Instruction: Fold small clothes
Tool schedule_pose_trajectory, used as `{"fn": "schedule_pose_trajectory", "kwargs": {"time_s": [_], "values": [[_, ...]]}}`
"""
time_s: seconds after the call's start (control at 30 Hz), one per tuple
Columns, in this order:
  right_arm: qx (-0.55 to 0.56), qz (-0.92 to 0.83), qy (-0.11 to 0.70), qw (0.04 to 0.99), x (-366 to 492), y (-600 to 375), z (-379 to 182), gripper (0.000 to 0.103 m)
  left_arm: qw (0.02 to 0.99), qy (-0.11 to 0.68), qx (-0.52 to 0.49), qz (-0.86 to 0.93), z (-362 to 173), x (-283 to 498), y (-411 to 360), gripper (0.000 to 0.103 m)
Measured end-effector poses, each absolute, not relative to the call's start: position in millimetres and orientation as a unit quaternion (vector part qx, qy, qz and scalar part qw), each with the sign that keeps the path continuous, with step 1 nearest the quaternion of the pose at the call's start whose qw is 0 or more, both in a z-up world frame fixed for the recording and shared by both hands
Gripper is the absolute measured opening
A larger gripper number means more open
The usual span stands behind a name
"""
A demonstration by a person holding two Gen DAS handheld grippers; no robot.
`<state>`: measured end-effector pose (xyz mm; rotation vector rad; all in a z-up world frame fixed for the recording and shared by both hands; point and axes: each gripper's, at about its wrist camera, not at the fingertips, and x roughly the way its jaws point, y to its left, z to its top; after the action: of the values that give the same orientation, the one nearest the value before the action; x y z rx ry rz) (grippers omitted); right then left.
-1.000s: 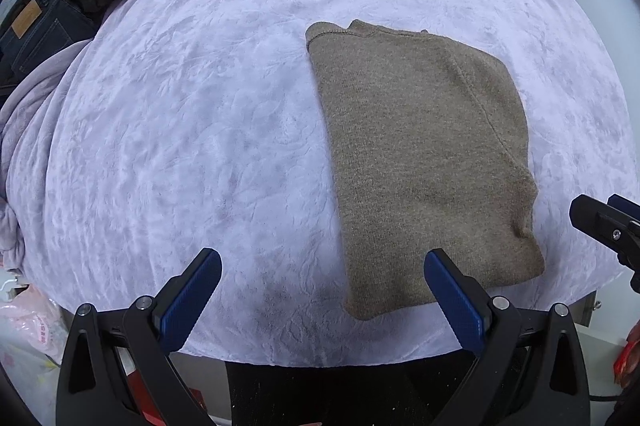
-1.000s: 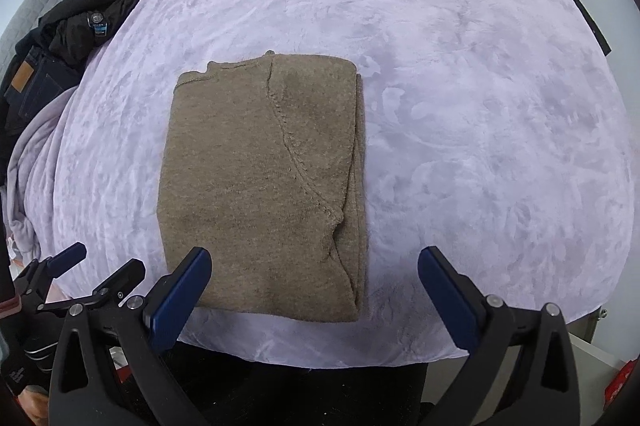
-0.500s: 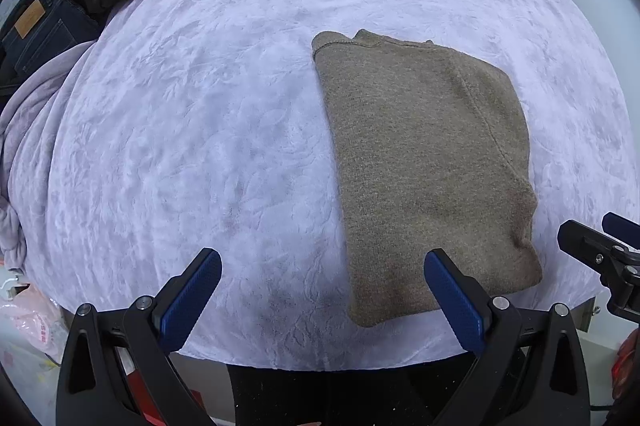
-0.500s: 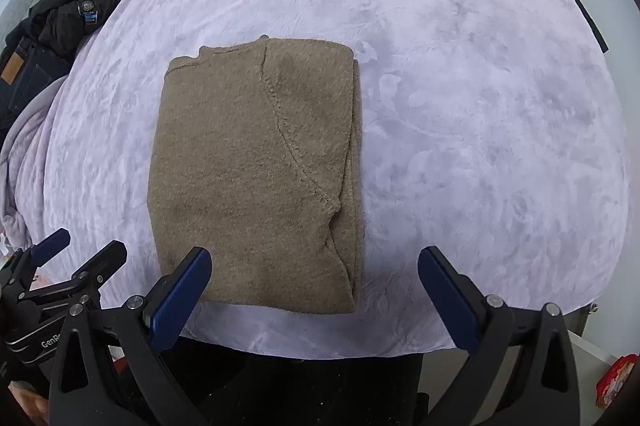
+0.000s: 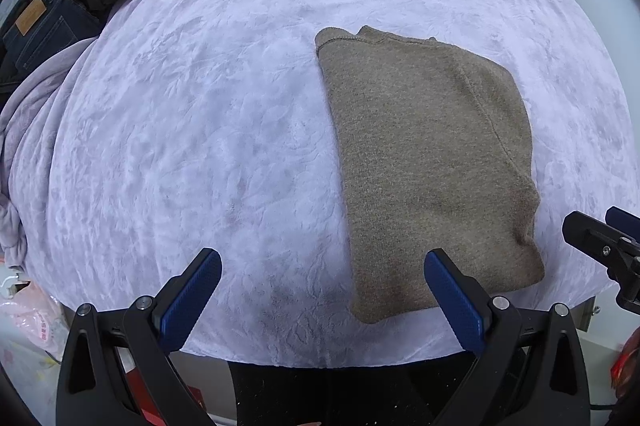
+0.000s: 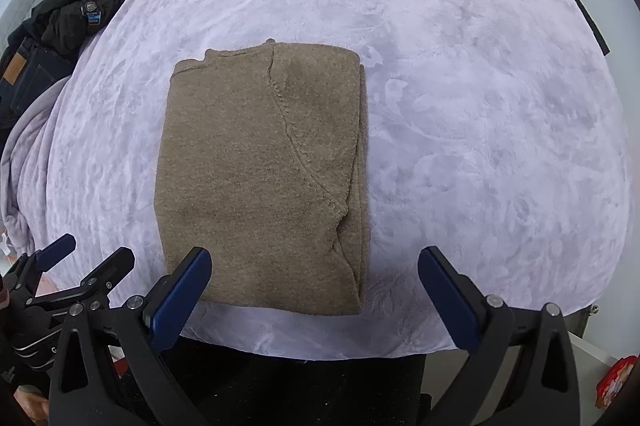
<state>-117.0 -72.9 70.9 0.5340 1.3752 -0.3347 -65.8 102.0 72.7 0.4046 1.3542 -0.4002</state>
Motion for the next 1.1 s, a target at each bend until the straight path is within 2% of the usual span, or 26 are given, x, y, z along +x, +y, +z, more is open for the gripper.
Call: {"fn": "schedule_pose_trajectory", "kwargs": {"time_s": [1.1], "values": [[0.243, -0.153, 0.622, 0.729, -116.5, -72.7, 73.4, 0.103, 0.741, 0.620, 0.184, -0.180, 73.6, -68.0, 104.0, 0.102]]}}
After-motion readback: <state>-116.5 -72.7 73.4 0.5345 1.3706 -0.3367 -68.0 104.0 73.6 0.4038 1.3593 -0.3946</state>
